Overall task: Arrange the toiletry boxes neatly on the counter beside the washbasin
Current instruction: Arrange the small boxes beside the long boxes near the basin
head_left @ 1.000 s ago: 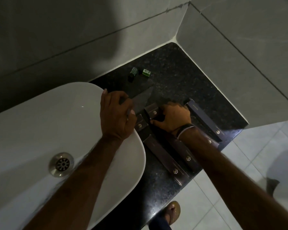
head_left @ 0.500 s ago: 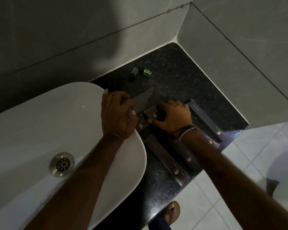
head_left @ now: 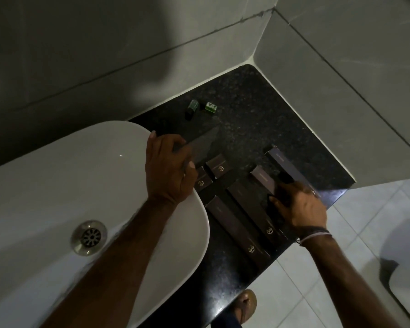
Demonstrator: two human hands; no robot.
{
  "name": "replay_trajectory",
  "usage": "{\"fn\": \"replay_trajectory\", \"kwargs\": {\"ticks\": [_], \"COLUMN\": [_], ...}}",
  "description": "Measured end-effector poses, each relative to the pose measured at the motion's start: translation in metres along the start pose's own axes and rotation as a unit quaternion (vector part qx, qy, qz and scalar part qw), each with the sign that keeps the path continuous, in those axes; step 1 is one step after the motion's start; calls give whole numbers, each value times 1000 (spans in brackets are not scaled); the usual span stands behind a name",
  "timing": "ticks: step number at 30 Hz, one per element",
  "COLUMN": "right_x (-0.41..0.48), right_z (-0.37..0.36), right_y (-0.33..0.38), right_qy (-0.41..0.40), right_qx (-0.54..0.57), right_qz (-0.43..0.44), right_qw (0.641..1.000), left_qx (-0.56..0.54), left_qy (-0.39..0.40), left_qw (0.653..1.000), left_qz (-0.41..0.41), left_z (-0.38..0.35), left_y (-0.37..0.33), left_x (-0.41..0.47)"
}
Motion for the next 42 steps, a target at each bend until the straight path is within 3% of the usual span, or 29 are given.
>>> {"fn": "replay_trajectory", "kwargs": {"ticks": [26,32,42], "right_x": [8,5,-1], "right_z": [1,8,-9], "right_y": [15,10,-5], "right_qy": [9,-33,-19], "right_qx": [-6,-10,-1], "right_qz": [12,29,0], "right_qw": [1000,999,1000], "left_qx": [4,1,5], "left_qy": [-14,-16,-12], "left_qw": [1000,1000,1000], "left_qz": [-5,-5,-4], "left_z": [-2,-2,-4], "left_y": [2,1,3], "left_x": [1,1,2]}}
Point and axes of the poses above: each hand's wrist, its own x-axis towards the middle knuckle, its own z-axis out of the back of the hand, y = z × x, the point moved 2 cm from there along x, towards the middle knuckle, and after that the axes turned 15 degrees about y, right-handed, at the moved point
